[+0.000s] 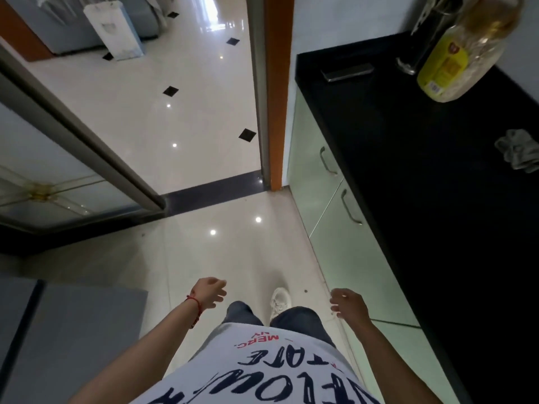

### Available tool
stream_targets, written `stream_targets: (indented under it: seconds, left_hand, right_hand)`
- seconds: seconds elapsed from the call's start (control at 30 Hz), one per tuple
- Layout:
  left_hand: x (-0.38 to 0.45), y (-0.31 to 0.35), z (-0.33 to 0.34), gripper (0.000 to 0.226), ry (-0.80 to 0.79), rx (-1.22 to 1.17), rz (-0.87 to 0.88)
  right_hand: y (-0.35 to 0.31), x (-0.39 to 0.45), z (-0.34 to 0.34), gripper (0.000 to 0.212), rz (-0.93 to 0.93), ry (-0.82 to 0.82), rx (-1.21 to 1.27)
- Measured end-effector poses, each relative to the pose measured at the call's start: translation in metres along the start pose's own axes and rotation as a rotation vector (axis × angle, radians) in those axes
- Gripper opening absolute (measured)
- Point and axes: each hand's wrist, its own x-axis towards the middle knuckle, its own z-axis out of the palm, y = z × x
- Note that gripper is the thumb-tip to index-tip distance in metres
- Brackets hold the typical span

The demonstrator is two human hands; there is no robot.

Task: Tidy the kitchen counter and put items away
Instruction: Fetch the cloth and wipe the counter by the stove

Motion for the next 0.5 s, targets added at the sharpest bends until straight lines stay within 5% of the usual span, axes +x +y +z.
stream_targets:
  seconds: [0.3, 0.5]
  left_hand:
    - [0.038, 0.128, 0.020, 0.028, -0.082, 0.183, 0.204]
    - [0.036, 0.253, 0.066, 0.023, -0.246, 0.472, 0.610]
  right_hand:
    - [-0.098, 0.021, -0.023, 0.017, -0.106, 0.044, 0.184]
    - [-0.141, 0.005, -0.059, 0.024, -0.250, 0.221, 0.540]
